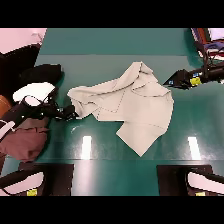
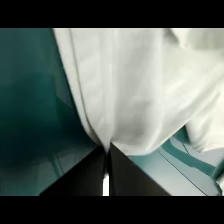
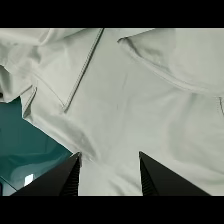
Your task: Fold the shirts.
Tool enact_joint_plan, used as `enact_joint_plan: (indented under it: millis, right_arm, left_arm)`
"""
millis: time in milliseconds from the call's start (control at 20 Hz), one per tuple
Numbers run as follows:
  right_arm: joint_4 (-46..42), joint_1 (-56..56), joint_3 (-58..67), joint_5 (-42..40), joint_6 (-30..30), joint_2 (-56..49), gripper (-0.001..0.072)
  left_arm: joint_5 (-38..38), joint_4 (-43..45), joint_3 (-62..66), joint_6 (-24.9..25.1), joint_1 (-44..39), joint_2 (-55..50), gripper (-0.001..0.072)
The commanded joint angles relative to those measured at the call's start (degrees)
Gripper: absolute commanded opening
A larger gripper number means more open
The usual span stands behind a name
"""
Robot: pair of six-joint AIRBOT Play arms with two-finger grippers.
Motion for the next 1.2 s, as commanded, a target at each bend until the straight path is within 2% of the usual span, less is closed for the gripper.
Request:
enact_joint_plan:
  millis: [0, 150, 300, 400, 550, 650, 750, 800, 850, 900, 950, 1050, 1100, 1150]
  right_arm:
    - [-0.33, -1.38, -1.77, 0.28, 0.02, 2.14, 0.0421]
    - [-2.27, -6.19, -11.50, 0.24, 0.57, 6.91, 0.0421]
    - [-12.31, -11.80, -24.30, 0.35, 3.52, 13.05, 0.0420]
    - [-13.29, -15.96, -32.30, 1.40, 3.54, 15.50, 0.0579]
    - [-11.19, -17.90, -40.50, -0.48, 3.50, 15.63, 0.0572]
    - [-8.87, -16.11, -43.76, -3.78, 3.48, 14.01, 0.0481]
    - [-6.75, -12.52, -44.74, -7.87, 3.43, 11.26, 0.0475]
    - [-5.09, -10.29, -44.72, -10.01, 3.30, 9.73, 0.0442]
    - [-3.74, -8.28, -44.72, -12.37, 3.26, 8.59, 0.0441]
    - [-3.13, -6.36, -44.65, -14.58, 3.10, 7.78, 0.0401]
    - [-3.21, -4.50, -44.24, -16.61, 2.99, 7.30, 0.0269]
    - [-3.21, -1.99, -42.49, -17.99, 1.46, 7.61, 0.0096]
    - [-3.19, -1.42, -41.05, -17.79, 1.11, 8.37, 0.0025]
    - [-3.19, -1.27, -38.84, -17.11, 1.11, 9.88, 0.0011]
  left_arm:
    - [-0.24, -0.94, 1.31, -0.66, -0.48, 0.15, 0.0025]
    - [-4.83, 2.08, 6.51, -0.57, -0.48, 1.75, 0.0025]
    - [-5.70, 6.10, 10.47, -0.66, -0.48, 7.15, 0.0024]
    - [-5.90, 6.32, 11.87, -0.66, -0.50, 9.81, 0.0024]
    - [-6.19, 6.32, 12.09, -0.70, -0.50, 10.58, 0.0024]
    - [-6.16, 6.43, 12.09, -0.72, -0.50, 10.58, 0.0025]
    - [-6.21, 6.43, 12.09, -0.72, -0.50, 10.58, 0.0025]
    - [-6.23, 6.43, 12.09, -0.72, -0.50, 10.58, 0.0025]
    - [-6.43, 6.43, 12.09, -0.72, -0.50, 10.58, 0.0025]
    - [-6.91, 6.49, 12.09, -0.70, -0.48, 10.58, 0.0025]
    - [-7.61, 6.54, 12.09, -0.63, -0.48, 10.60, 0.0024]
    - [-9.09, 7.65, 12.72, -0.66, -0.48, 10.88, 0.0024]
    - [-10.51, 8.59, 13.88, -0.68, -0.48, 11.10, 0.0024]
    - [-11.82, 9.46, 15.61, -1.03, -0.48, 11.82, 0.0024]
